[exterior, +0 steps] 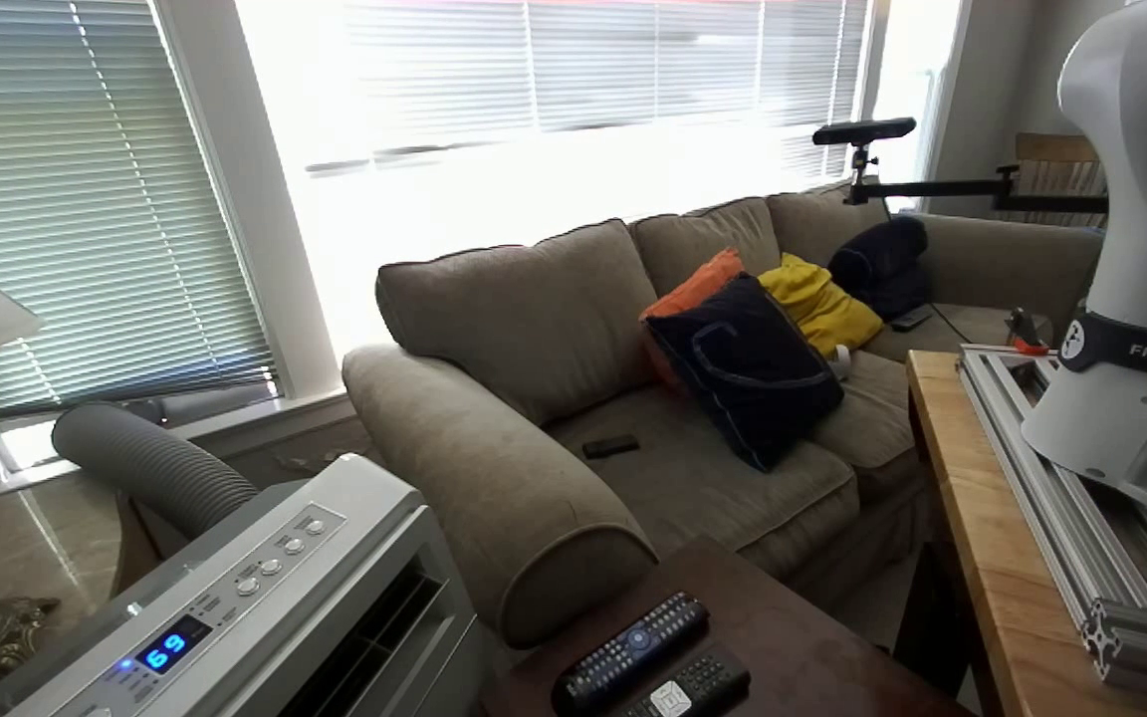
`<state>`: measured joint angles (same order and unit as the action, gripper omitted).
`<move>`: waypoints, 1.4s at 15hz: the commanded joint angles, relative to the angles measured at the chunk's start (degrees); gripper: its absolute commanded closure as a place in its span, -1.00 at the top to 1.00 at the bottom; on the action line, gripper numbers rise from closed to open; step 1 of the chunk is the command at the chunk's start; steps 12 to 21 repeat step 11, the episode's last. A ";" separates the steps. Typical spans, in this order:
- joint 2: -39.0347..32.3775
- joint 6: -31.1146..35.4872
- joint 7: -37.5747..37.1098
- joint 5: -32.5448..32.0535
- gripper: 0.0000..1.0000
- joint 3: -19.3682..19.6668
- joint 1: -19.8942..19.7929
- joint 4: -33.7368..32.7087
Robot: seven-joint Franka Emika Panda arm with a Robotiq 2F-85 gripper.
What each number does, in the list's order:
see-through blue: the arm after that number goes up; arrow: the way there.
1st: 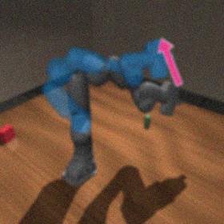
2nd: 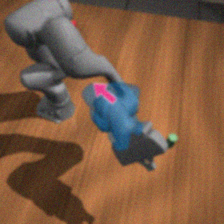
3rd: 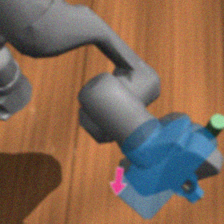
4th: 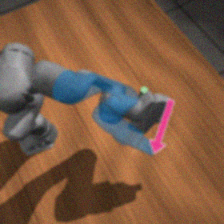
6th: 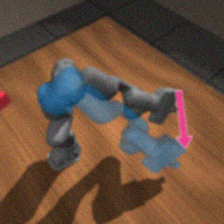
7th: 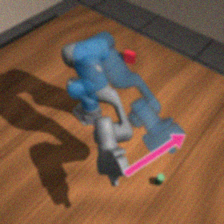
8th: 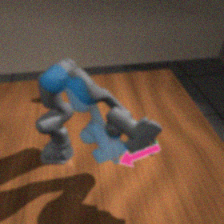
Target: Turn on the air conditioner
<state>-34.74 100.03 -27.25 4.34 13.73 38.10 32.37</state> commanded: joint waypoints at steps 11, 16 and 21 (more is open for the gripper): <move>8.69 -2.45 1.21 -0.01 1.00 -0.18 0.14 4.16; 8.69 -2.45 1.21 -0.01 1.00 -0.18 0.14 4.16; 8.69 -2.45 1.21 -0.01 1.00 -0.18 0.14 4.16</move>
